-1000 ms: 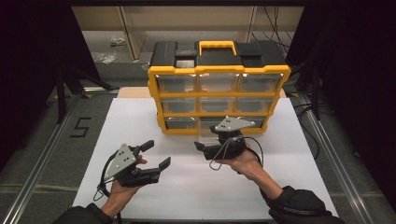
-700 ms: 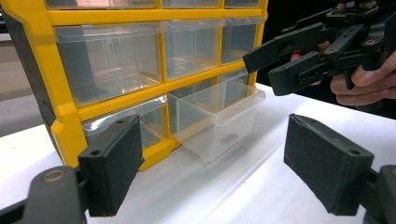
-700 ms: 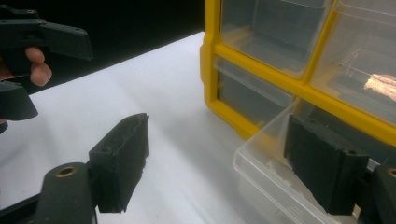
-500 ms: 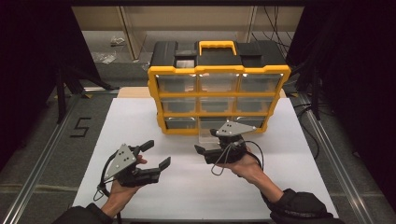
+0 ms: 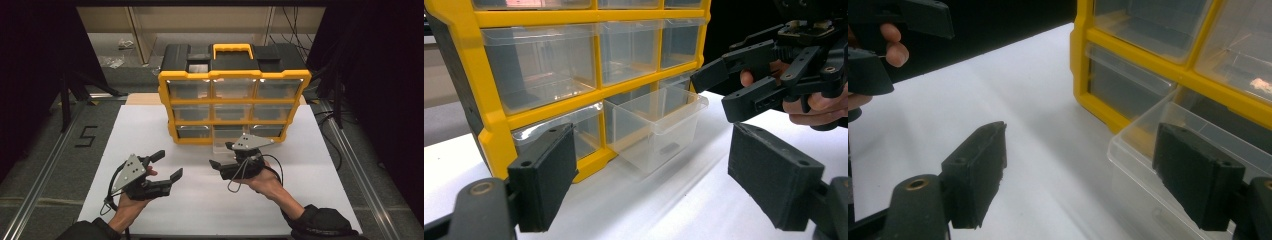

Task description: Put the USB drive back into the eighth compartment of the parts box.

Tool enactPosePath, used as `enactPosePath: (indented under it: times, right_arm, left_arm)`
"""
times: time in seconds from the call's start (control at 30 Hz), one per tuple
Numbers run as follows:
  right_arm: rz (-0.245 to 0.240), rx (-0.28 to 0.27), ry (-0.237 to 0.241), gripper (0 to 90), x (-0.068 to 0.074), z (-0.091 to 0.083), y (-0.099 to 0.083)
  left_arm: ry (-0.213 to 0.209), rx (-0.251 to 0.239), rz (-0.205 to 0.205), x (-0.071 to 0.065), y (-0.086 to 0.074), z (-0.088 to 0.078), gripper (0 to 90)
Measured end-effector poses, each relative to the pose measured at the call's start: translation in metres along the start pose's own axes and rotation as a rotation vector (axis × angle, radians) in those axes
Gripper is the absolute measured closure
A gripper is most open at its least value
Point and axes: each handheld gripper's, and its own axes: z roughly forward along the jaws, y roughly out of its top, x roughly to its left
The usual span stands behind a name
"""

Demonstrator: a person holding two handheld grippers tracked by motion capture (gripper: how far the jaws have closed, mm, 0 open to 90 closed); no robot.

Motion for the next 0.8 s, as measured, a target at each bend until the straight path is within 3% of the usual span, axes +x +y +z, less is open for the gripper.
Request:
enactPosePath:
  times: [0.8]
  right_arm:
    - [-0.002, 0.055, 0.004, 22.8, 0.002, 0.006, -0.015]
  left_arm:
    - [0.001, -0.001, -0.001, 0.0, 0.0, 0.0, 18.8]
